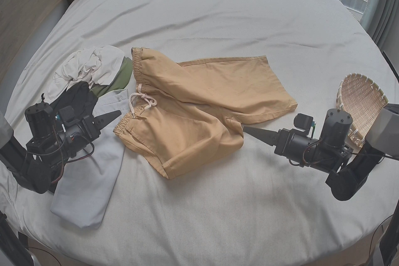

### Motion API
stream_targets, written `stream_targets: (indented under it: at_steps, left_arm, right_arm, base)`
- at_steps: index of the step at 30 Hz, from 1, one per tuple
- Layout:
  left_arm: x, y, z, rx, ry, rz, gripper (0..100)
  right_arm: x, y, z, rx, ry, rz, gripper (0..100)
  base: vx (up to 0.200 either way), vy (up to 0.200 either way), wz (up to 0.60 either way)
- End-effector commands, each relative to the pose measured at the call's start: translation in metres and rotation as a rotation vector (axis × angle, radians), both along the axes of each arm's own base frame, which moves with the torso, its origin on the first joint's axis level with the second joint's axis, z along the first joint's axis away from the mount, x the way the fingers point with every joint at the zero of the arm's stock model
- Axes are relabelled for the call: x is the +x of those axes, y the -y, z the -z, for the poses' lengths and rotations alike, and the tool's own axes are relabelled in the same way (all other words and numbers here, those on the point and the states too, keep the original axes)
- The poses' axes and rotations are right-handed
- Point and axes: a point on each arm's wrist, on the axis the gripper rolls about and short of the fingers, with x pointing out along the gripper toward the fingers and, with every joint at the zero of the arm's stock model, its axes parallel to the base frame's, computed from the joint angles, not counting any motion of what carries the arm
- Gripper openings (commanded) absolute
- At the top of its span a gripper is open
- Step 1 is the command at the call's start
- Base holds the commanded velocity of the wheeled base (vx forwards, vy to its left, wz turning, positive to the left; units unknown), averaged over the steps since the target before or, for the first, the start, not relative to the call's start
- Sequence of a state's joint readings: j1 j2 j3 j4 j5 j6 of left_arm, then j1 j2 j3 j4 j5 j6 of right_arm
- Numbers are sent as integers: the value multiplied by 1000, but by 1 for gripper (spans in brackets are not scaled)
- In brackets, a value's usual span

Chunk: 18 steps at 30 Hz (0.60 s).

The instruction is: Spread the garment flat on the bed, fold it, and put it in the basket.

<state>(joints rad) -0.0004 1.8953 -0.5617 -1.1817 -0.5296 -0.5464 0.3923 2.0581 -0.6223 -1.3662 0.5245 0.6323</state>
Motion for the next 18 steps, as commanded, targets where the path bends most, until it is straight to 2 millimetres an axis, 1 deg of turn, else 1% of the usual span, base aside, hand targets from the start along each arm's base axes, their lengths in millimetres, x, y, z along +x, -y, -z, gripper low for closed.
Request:
stream_targets:
  at_steps: [1,6,13,16,18]
  left_arm:
    - [-7,0,1,1,-7,4,100]
    - [-8,3,2,0,-15,10,100]
    - [-10,9,8,1,-40,28,100]
    - [-10,9,7,1,-34,31,100]
    - [-10,9,7,1,-32,31,100]
  right_arm:
    - [-5,-11,5,-9,-15,-31,100]
    - [-5,-16,5,-9,-13,-30,100]
    - [0,-13,4,-6,-4,-10,100]
    - [-1,-13,5,-7,-7,-10,100]
    - [0,-13,10,-15,-21,-10,100]
  base:
    - [0,0,0]
    - [0,0,0]
    - [0,0,0]
    - [0,0,0]
    - [0,0,0]
